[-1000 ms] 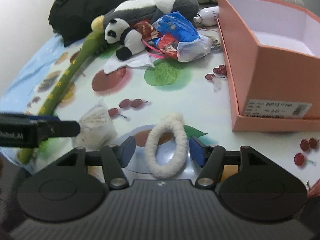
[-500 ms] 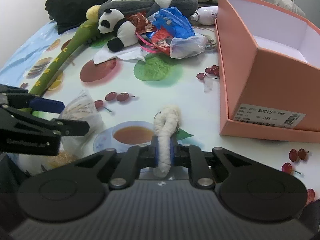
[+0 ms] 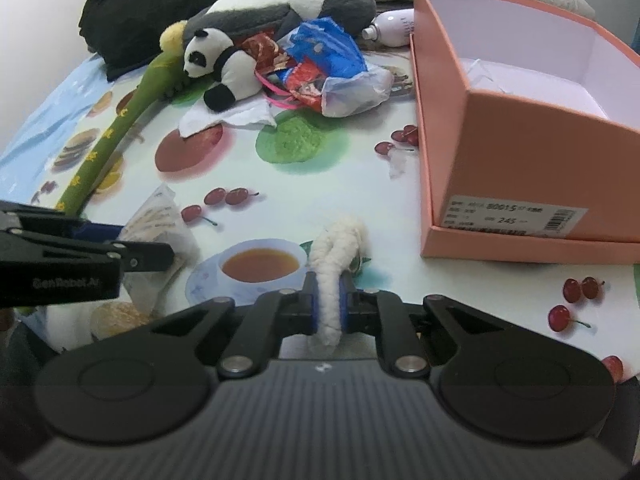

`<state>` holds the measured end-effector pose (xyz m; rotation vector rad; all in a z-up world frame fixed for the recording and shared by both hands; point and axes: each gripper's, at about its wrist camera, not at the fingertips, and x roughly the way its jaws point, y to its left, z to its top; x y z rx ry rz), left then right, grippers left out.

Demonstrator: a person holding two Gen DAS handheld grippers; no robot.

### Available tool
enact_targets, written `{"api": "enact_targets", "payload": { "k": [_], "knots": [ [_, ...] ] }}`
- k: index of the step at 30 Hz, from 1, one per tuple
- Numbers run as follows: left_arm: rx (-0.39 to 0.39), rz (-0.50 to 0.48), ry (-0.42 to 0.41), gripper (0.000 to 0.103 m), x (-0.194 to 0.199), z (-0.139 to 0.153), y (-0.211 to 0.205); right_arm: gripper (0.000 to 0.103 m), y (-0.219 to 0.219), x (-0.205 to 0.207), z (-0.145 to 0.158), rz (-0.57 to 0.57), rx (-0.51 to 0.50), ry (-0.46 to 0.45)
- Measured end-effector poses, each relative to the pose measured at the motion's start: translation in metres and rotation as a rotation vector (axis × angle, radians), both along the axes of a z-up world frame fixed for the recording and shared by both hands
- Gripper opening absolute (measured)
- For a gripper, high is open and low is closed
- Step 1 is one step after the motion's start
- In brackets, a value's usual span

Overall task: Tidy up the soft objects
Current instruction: 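Carry the clear bag and white hair tie over the pink shoebox with both grippers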

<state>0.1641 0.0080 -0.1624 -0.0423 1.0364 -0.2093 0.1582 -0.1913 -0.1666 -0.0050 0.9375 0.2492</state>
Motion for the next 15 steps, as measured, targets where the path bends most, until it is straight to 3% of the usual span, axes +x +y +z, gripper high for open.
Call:
{"api": "enact_targets", "payload": {
  "k": [7,15],
  "knots": [
    [-0.057,0.017,-0.023,0.039,-0.017,0.028,-0.008,0.013,-0.005,-0.012,0.025,-0.019,0.009,-0.034],
    [-0.115,0.023,-0.102,0.039,-0.033,0.074,-0.019,0.013,-0.021,-0.036,0.079,-0.053,0.036,-0.139]
  ]
}}
